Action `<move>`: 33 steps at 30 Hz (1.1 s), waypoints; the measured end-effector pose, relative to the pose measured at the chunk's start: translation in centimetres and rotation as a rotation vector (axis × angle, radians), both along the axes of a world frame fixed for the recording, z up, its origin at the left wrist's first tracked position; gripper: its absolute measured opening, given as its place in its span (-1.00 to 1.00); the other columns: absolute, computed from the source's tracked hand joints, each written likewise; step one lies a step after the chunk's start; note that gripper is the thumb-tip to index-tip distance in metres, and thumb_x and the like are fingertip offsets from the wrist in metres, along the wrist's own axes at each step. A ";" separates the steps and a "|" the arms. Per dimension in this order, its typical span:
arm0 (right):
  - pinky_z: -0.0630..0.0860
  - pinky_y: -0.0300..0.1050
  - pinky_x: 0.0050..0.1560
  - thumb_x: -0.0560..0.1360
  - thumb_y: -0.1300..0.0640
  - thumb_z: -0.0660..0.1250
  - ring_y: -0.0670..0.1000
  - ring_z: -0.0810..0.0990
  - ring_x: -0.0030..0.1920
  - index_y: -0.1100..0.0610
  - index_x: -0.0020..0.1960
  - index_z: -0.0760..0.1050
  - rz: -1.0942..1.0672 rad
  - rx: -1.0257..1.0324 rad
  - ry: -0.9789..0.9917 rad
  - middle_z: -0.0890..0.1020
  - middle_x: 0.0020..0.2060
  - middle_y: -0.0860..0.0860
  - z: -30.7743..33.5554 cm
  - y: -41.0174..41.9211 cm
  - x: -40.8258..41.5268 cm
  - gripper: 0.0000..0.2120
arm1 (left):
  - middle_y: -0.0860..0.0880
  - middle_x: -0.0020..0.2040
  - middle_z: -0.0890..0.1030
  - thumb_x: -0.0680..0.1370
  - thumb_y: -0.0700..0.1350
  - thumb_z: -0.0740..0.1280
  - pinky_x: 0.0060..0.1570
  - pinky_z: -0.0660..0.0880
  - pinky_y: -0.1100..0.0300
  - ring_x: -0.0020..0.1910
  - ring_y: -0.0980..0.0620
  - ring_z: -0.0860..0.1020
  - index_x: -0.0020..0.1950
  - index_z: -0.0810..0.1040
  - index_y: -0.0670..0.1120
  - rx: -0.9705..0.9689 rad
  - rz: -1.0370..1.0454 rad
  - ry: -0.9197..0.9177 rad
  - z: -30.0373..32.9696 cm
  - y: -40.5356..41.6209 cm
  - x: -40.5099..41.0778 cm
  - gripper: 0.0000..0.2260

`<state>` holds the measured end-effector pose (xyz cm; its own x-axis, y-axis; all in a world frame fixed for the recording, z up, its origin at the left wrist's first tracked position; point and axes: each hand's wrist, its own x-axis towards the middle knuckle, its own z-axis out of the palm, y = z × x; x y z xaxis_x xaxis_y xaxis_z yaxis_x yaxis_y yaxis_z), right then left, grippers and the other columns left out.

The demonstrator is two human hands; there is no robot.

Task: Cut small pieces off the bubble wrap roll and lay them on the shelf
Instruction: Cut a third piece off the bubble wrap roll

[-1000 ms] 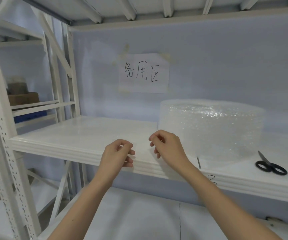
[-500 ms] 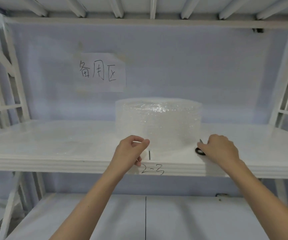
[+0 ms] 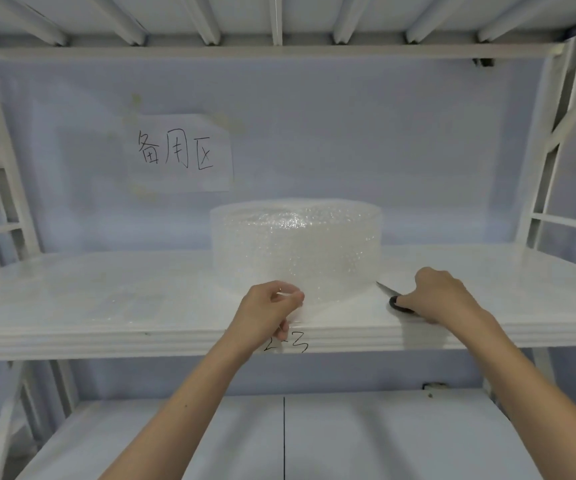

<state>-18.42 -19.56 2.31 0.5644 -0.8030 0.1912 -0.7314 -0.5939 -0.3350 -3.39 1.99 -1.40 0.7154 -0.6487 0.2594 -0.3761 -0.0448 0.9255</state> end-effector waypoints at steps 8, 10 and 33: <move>0.64 -0.26 -0.30 0.52 0.24 0.33 -0.05 0.67 -0.38 0.39 -0.20 0.62 0.282 0.955 -1.134 0.68 -0.33 0.14 -5.0 3.6 -4.9 -0.77 | -0.04 -0.11 0.74 0.57 -0.11 0.33 -0.51 0.45 0.27 -0.50 0.04 0.46 -0.05 0.64 -0.12 -0.033 -0.001 -0.002 -0.6 -0.1 -0.7 -0.87; 0.57 -0.25 -0.48 0.50 0.31 0.30 -0.07 0.64 -0.43 0.31 -0.24 0.64 0.366 1.151 -1.099 0.67 -0.36 0.10 -6.8 5.4 -4.7 -0.80 | -0.03 -0.12 0.74 0.57 -0.09 0.33 -0.51 0.45 0.27 -0.50 0.03 0.47 -0.01 0.64 -0.11 -0.031 -0.007 0.015 -0.6 -0.1 -0.8 -0.87; 0.43 -0.12 -0.49 0.37 -0.17 0.37 0.04 0.46 -0.42 0.17 -0.34 0.45 0.614 1.483 -0.605 0.52 -0.32 0.07 -12.1 12.0 -0.1 -0.60 | -0.04 -0.23 0.68 0.57 -0.13 0.37 -0.43 0.45 0.25 -0.44 0.04 0.46 -0.05 0.66 -0.23 -0.034 0.028 0.074 -1.2 3.1 0.3 -0.83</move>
